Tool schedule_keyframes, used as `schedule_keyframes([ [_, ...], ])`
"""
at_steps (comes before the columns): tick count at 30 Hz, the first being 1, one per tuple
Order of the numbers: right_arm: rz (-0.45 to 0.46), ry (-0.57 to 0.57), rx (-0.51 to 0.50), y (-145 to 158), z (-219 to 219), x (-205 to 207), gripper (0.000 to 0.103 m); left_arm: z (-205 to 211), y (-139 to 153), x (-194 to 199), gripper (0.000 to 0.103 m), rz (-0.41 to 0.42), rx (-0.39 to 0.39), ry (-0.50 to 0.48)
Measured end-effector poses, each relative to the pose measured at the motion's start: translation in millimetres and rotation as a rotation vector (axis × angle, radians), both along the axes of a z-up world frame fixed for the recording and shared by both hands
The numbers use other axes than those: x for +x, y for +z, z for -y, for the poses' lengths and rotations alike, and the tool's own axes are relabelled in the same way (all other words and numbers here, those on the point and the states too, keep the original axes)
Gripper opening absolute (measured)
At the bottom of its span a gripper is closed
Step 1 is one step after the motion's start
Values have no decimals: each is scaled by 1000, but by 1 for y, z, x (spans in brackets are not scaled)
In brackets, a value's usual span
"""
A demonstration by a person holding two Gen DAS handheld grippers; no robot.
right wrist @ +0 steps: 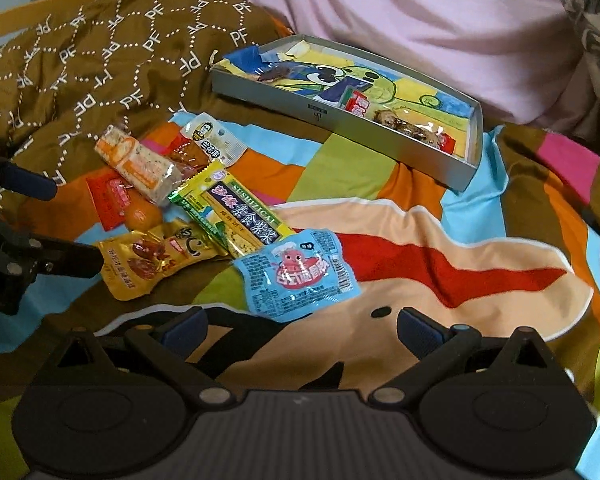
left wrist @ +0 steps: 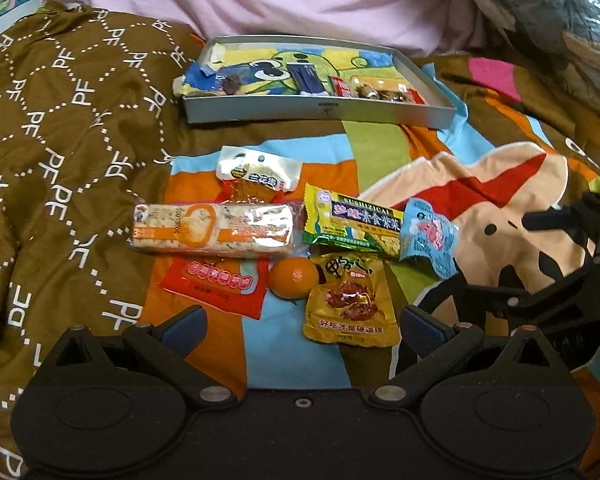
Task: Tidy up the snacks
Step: 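Grasp the gold snack bag with the left tool while the right tool grasps the blue printed packet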
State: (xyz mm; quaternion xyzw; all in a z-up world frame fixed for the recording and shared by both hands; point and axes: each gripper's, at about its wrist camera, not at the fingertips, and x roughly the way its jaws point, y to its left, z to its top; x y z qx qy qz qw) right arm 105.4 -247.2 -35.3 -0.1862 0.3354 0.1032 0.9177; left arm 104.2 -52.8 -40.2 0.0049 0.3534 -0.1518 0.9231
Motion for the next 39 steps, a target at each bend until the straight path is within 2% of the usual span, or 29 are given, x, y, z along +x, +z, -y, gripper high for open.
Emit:
schedule_keyframes([
  [7, 23, 114, -91, -8, -9, 7, 103, 0, -6, 10, 102, -28, 21, -1],
  [15, 36, 154, -103, -16, -3, 23, 103, 6, -13, 21, 102, -65, 12, -35],
  [22, 9, 225, -43, -24, 5, 38, 103, 24, -20, 26, 102, -80, 7, -118],
  [26, -26, 255, 41, -28, 13, 51, 103, 29, -20, 30, 102, -79, 11, -147],
  [29, -41, 258, 75, -32, 21, 63, 103, 31, -21, 34, 102, -85, 16, -155],
  [32, -93, 241, 121, -38, 28, 77, 103, 31, -23, 39, 102, -97, -1, -160],
  [34, -115, 235, 150, -41, 32, 83, 103, 32, -26, 45, 102, -126, -4, -170],
  [36, -116, 234, 162, -42, 33, 85, 103, 34, -29, 50, 97, -155, 3, -175],
  [39, -110, 236, 160, -43, 33, 84, 103, 35, -29, 52, 95, -147, 12, -174],
])
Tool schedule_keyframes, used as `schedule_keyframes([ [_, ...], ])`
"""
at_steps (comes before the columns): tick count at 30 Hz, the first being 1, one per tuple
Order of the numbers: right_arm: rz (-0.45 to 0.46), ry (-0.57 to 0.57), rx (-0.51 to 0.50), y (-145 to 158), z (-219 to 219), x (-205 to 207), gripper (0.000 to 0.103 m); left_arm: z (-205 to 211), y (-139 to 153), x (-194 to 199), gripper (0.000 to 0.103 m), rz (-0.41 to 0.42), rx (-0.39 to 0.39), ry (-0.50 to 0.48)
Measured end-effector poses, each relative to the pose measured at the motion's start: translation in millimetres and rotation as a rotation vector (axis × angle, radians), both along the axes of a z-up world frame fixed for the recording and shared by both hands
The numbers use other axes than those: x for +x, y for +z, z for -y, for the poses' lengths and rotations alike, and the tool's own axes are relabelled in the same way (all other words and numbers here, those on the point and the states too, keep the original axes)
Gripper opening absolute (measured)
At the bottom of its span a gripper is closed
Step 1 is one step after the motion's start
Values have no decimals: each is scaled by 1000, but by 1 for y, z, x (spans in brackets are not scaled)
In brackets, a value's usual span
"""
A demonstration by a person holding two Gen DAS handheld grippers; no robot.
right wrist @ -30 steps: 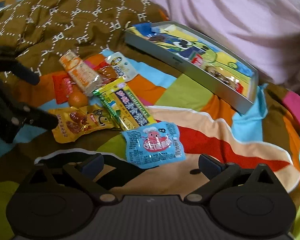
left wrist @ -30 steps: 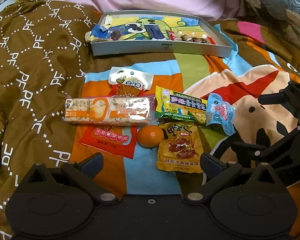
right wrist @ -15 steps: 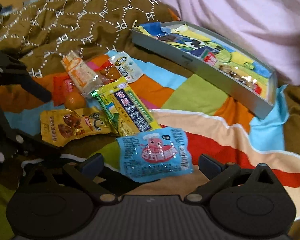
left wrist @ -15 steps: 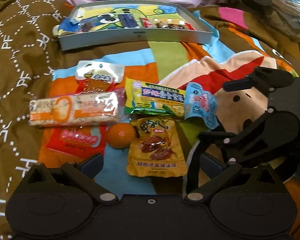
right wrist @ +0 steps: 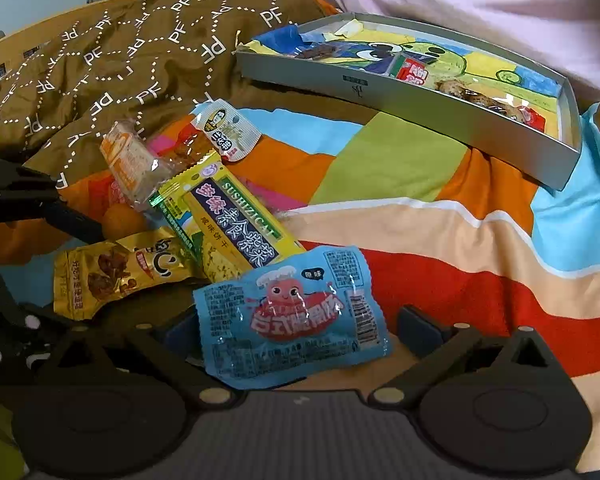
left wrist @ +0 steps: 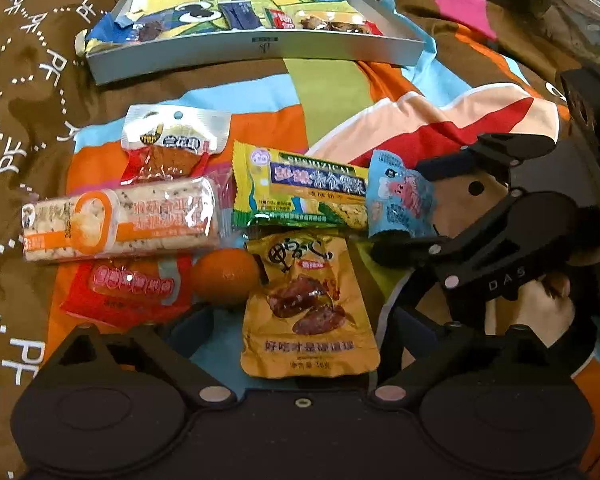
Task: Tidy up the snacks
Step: 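Grasp the gold snack bag with the left tool while the right tool grasps the blue printed packet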
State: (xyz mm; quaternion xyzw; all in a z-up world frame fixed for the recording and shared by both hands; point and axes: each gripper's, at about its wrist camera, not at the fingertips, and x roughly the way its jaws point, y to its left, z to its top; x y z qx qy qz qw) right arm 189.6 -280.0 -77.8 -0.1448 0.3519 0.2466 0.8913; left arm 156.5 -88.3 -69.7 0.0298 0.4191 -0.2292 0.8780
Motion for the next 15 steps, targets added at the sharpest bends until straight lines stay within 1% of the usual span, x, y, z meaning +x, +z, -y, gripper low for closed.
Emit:
schedule_keyframes([
  [3, -1, -2, 0, 0, -2, 0, 101, 1, 1, 3, 92, -4, 4, 15],
  [5, -3, 2, 7, 1, -3, -1, 96, 1, 1, 4, 85, -10, 7, 32],
  [8, 0, 3, -1, 2, -5, -2, 92, 1, 2, 5, 79, -14, 13, 54],
  [10, 1, 1, -5, 2, -6, -3, 91, 0, 3, 4, 76, -19, 9, 57],
  [12, -3, -3, -5, 3, -6, -4, 90, 0, 5, 2, 69, -23, 8, 53],
  [13, -6, -5, -7, 3, -7, -4, 90, 1, 5, 0, 64, -22, 10, 46],
  [15, -14, -9, -15, 5, -8, -5, 89, 2, 7, -3, 63, -20, 22, 36],
])
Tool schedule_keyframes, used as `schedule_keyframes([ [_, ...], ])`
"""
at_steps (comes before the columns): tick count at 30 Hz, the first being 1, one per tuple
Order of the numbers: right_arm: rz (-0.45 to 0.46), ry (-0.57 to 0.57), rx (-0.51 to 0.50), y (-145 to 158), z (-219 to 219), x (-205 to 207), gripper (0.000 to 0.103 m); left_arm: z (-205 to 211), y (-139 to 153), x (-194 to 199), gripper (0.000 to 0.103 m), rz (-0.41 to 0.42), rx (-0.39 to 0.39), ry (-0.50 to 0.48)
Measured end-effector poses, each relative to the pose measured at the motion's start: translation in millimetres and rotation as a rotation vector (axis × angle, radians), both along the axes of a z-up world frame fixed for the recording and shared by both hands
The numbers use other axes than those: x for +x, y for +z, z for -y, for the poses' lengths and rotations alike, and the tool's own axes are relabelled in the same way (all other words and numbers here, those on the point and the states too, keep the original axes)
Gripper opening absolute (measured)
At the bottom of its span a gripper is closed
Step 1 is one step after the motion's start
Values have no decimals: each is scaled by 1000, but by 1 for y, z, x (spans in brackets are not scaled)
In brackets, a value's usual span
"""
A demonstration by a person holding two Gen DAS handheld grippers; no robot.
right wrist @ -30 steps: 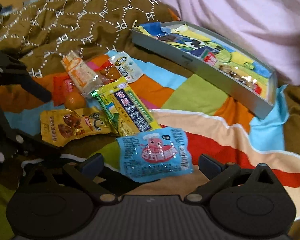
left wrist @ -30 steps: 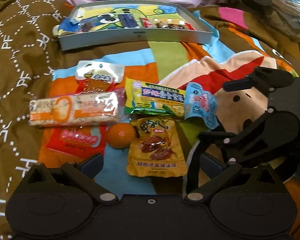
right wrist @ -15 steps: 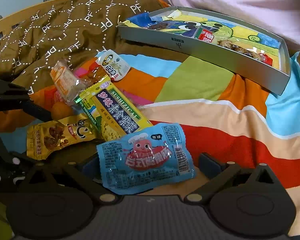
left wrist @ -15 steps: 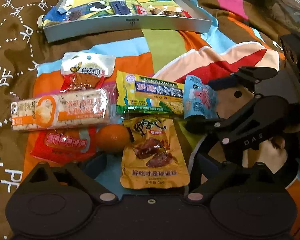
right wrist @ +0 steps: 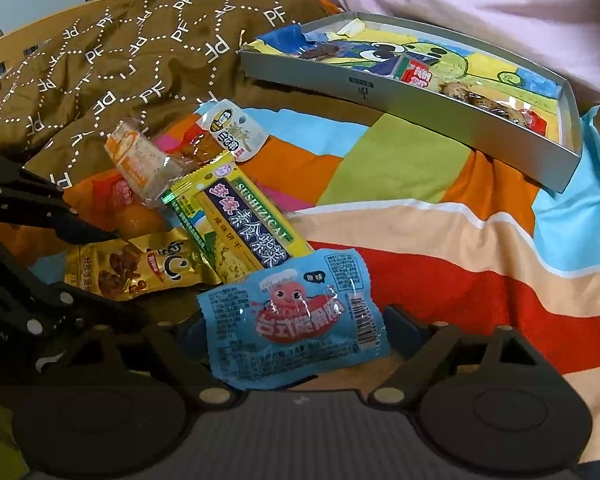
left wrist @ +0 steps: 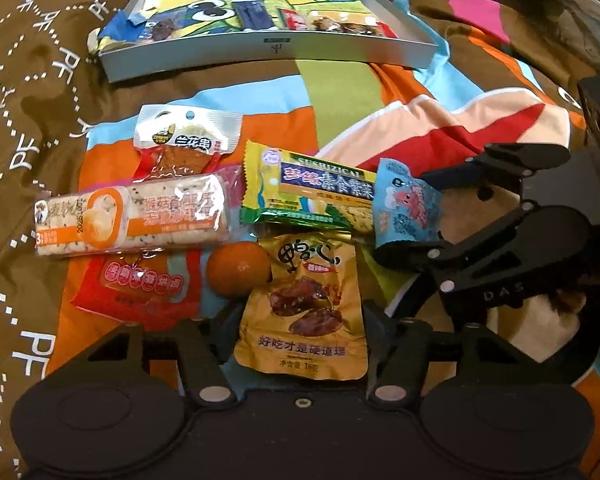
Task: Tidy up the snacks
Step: 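Grasp the gold snack bag with the left tool while the right tool grasps the blue printed packet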
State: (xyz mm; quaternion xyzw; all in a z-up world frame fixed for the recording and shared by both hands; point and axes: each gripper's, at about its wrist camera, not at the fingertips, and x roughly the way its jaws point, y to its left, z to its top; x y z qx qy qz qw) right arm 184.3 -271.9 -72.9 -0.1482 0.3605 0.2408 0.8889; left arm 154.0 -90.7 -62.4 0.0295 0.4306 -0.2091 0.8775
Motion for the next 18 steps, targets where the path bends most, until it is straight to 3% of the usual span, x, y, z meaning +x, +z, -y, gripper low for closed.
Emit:
schedule_keyframes([
  [9, -57, -28, -21, 8, 2, -11, 88, 2, 6, -9, 64, -4, 3, -18],
  [11, -59, -30, -19, 9, 4, -12, 89, 4, 5, -7, 76, -13, 7, -19],
  [14, -63, -29, -17, 8, 4, -12, 89, 8, 5, -3, 77, -16, 1, -23],
  [18, -70, -18, -15, 6, 5, -10, 91, 16, 2, 2, 76, -10, 52, -66],
])
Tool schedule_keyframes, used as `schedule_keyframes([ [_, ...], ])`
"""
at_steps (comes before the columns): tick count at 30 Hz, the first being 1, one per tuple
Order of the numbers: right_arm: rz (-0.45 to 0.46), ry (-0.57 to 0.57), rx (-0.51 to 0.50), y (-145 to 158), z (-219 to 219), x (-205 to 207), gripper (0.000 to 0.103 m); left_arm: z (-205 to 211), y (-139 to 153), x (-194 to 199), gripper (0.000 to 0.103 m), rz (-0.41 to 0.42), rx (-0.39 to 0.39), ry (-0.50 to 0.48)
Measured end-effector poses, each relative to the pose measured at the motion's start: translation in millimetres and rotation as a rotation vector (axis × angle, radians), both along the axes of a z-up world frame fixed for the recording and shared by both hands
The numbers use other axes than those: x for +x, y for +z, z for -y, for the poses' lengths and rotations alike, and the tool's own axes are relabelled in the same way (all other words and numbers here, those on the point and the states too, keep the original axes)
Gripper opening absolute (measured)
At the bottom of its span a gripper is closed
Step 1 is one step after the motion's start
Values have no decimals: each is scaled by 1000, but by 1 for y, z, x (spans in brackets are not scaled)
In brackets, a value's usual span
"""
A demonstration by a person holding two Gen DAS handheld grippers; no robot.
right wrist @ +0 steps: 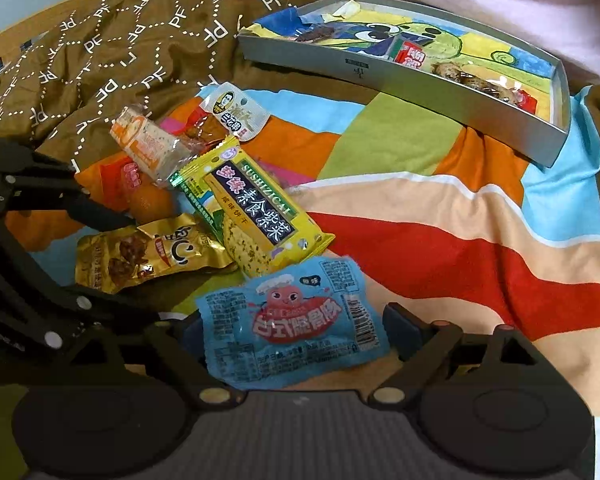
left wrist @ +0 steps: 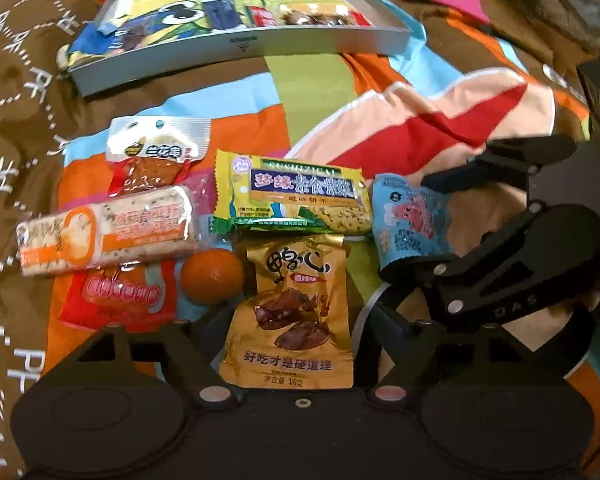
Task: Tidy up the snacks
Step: 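Grasp the gold snack bag with the left tool while the right tool grasps the blue printed packet, then carry the gold bag with the left tool while the right tool carries the blue packet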
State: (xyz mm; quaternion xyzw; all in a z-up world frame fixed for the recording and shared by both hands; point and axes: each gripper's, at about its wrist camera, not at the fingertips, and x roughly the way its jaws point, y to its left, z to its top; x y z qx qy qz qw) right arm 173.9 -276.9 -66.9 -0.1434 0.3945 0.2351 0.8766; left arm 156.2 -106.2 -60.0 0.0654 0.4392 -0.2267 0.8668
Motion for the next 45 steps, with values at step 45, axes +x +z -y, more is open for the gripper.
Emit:
schedule_keyframes([
  [45, 481, -217, -136, 38, -12, -45, 74, 16, 48, -38, 49, 323, 82, 68],
])
